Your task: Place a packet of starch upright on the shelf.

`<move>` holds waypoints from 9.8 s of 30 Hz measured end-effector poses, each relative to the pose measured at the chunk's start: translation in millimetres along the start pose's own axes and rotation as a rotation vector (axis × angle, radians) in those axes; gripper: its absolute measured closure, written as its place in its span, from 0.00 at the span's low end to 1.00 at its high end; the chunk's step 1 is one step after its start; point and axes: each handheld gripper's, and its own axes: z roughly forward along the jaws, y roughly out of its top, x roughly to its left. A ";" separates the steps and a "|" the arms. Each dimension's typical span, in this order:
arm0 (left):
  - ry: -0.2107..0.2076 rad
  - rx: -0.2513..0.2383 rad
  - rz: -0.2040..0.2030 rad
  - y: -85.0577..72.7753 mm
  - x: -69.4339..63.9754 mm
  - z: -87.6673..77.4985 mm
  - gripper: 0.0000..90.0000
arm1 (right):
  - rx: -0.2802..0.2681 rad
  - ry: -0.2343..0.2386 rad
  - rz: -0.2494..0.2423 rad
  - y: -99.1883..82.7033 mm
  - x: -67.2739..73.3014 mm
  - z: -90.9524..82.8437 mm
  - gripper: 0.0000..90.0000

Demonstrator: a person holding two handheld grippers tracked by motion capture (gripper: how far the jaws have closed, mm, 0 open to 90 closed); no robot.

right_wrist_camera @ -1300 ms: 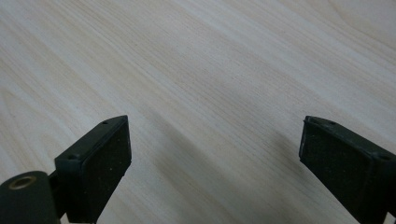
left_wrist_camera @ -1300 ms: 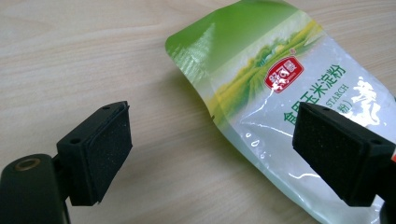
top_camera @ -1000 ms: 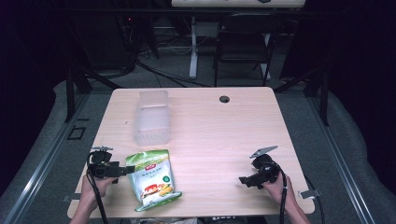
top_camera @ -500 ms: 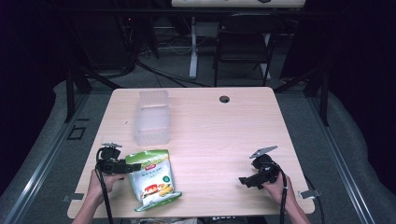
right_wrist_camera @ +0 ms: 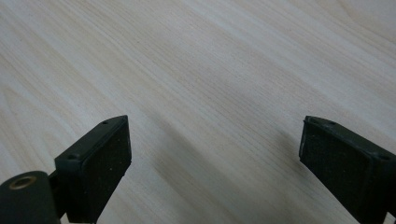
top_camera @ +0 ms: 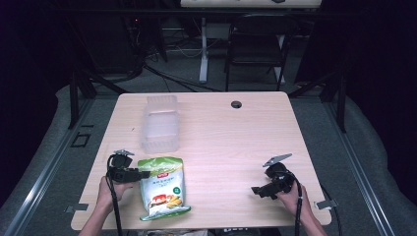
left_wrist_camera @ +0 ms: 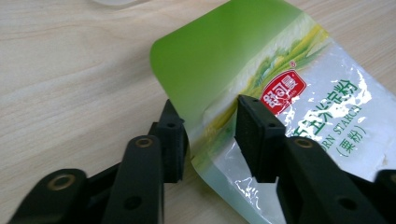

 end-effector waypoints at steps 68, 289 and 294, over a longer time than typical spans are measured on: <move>0.000 -0.008 0.185 8.9 -19.2 3.8 0.99 | 0.001 0.005 -0.004 -0.9 -0.5 -0.1 0.10; 0.380 -0.496 0.703 236.5 10.0 -77.5 1.00 | -0.009 -0.007 0.005 -3.1 -2.6 -0.8 0.10; 0.388 -0.495 0.701 237.8 17.2 -63.4 1.00 | -0.004 -0.008 0.002 -3.2 -2.5 -1.9 0.10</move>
